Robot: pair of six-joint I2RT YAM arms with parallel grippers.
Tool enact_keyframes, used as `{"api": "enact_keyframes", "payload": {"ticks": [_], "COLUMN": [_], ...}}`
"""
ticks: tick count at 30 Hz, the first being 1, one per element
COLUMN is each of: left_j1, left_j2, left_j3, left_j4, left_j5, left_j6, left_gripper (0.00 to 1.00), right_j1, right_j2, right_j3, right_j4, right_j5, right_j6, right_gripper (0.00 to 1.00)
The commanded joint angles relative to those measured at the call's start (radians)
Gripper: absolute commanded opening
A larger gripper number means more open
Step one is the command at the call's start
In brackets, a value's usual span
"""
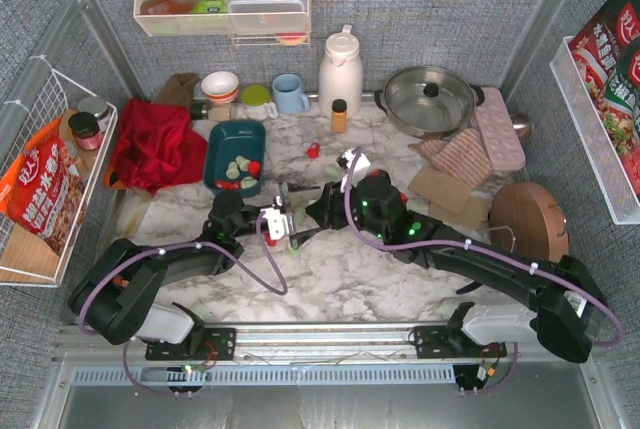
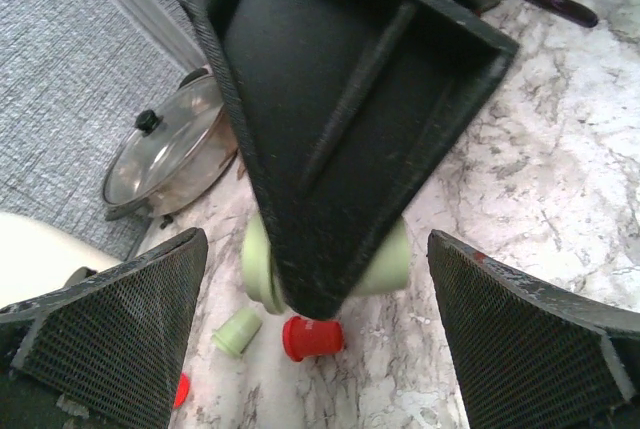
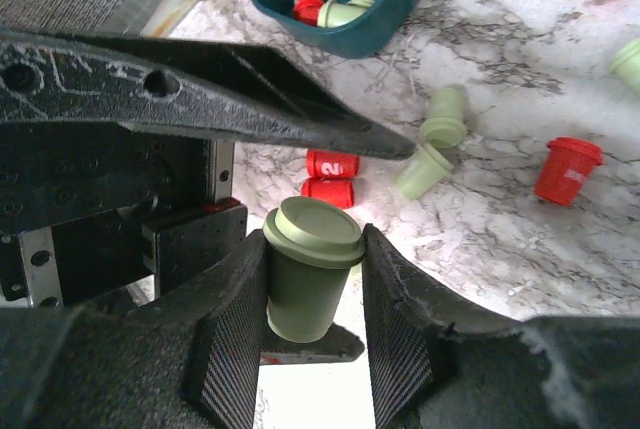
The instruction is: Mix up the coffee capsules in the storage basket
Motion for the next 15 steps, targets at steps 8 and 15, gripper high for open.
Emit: {"api": "enact_keyframes", "payload": {"ticks": [8, 15], "left_j1": [-0.011, -0.010], "left_j2": [-0.041, -0.048], "left_j3": [-0.007, -0.002], "left_j4": [-0.014, -0.040], "left_j5": [-0.054, -0.056], "left_j6": [0.032, 0.045], "left_gripper": [0.69, 0.49], "right_j1": [0.015, 0.016], "right_j2": [0.014, -0.008], "right_j3": [0.005, 0.005], "right_j4": [0.068, 0.036], "right_j5": [-0.024, 0.013], "right_j6": [0.023, 0.023], "right_gripper": [0.31, 0.36]}}
